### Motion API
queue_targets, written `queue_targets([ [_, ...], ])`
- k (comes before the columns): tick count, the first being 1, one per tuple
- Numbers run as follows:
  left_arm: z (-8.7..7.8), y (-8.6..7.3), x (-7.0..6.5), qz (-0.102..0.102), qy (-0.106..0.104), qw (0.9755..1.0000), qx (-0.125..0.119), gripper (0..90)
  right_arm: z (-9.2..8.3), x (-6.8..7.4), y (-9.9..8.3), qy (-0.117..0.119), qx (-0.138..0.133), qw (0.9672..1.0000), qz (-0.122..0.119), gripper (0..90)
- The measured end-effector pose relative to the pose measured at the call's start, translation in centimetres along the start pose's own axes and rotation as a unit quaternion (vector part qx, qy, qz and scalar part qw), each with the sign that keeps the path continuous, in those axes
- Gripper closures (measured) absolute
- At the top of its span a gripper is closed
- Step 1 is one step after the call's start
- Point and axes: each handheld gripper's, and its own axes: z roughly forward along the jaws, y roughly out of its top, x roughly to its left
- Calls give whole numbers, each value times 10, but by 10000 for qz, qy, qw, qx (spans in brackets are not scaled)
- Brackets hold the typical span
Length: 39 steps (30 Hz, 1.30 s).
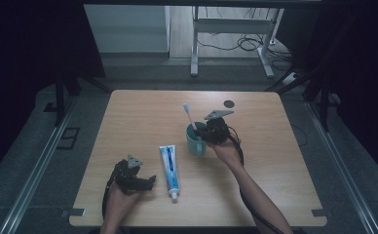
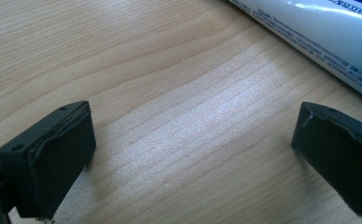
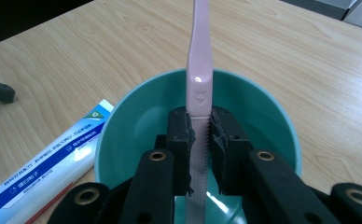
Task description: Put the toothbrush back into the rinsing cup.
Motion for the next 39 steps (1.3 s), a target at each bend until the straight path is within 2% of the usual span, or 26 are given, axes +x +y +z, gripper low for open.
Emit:
queue_targets([
  [8,0,0,0,-1,0,10000,1,0,3,0,-2,10,78,10000,1,773],
  [14,0,0,0,0,0,10000,0,0,2,-1,-1,35,89,10000,-29,734],
  [27,0,0,0,-1,0,10000,0,0,-14,2,7,84,2,9999,-132,677],
  [33,0,0,0,0,0,10000,2,0,-22,4,9,103,-13,9997,-206,588],
  [39,0,0,0,0,0,10000,1,0,-27,3,6,124,128,9995,-263,455],
])
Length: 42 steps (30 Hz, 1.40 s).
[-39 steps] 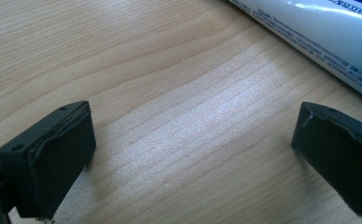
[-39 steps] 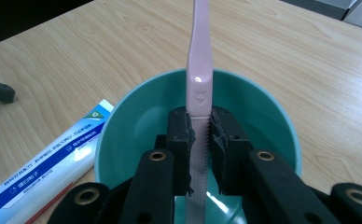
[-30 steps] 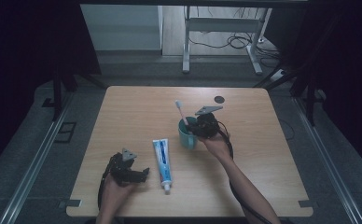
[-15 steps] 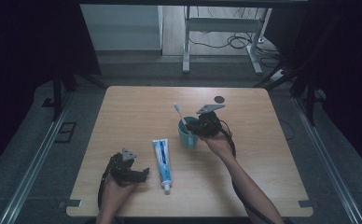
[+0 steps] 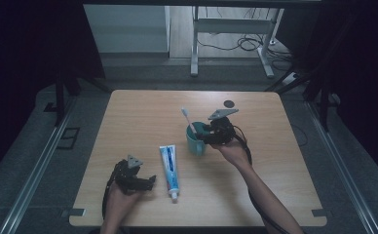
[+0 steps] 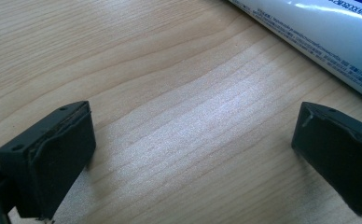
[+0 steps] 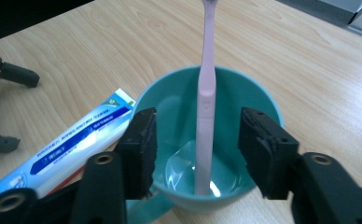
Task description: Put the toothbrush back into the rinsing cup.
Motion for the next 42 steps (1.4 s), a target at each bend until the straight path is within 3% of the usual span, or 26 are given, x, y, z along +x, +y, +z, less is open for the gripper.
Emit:
queue_targets([
  [6,0,0,0,0,0,10000,-1,0,-7,-3,-6,160,-99,9998,108,380],
  [25,0,0,0,0,1,10000,-1,0,-28,0,-19,-42,-76,9999,-51,149],
  [42,0,0,0,1,1,10000,-2,0,-40,-2,-43,-69,58,10000,11,62],
])
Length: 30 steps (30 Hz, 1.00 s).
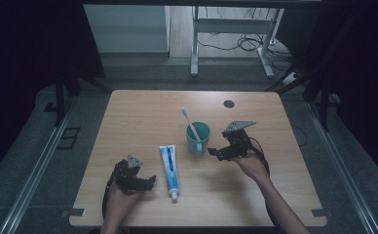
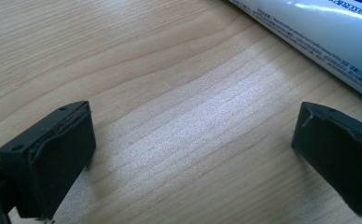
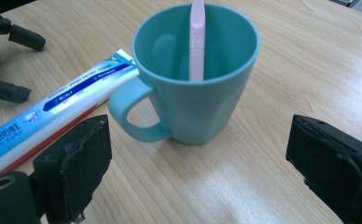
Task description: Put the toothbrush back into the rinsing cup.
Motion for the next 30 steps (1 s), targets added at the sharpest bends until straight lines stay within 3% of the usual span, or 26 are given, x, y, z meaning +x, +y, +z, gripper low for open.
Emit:
queue_targets([
  [30,0,0,0,-28,1,10000,-26,0,-18,7,-43,-224,220,9994,-173,40],
])
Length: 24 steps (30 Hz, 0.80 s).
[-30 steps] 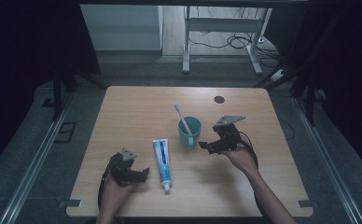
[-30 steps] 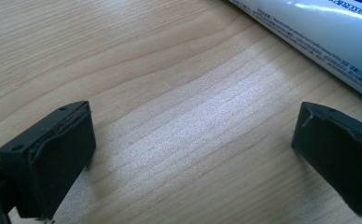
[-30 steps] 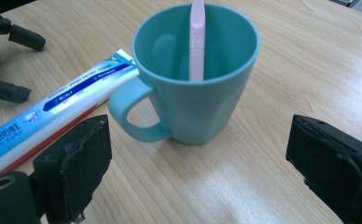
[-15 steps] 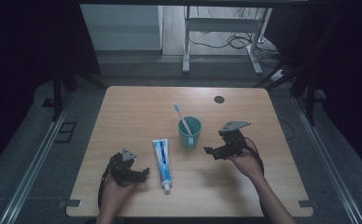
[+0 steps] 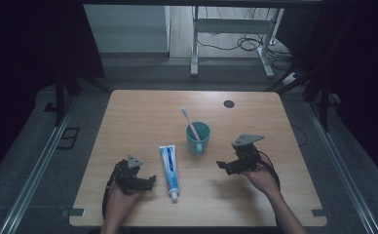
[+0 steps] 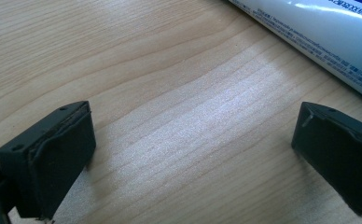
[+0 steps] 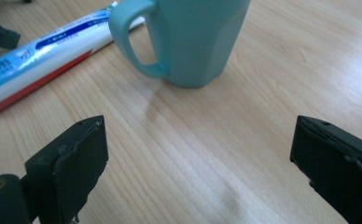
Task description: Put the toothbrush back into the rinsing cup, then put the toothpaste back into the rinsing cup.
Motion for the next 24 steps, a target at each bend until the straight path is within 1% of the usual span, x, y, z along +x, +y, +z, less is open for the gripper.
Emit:
queue_targets([
  [6,0,0,0,-1,1,10000,1,0,-3,-2,-13,-61,48,10000,45,41],
  [14,0,0,0,-1,0,10000,-1,0,-10,-6,-29,-48,31,9998,171,45],
  [21,0,0,0,8,-5,10000,4,0,-14,-6,-45,-96,82,9997,204,45],
  [24,0,1,0,3,6,10000,23,0,-14,-6,-53,-85,97,9996,270,45],
])
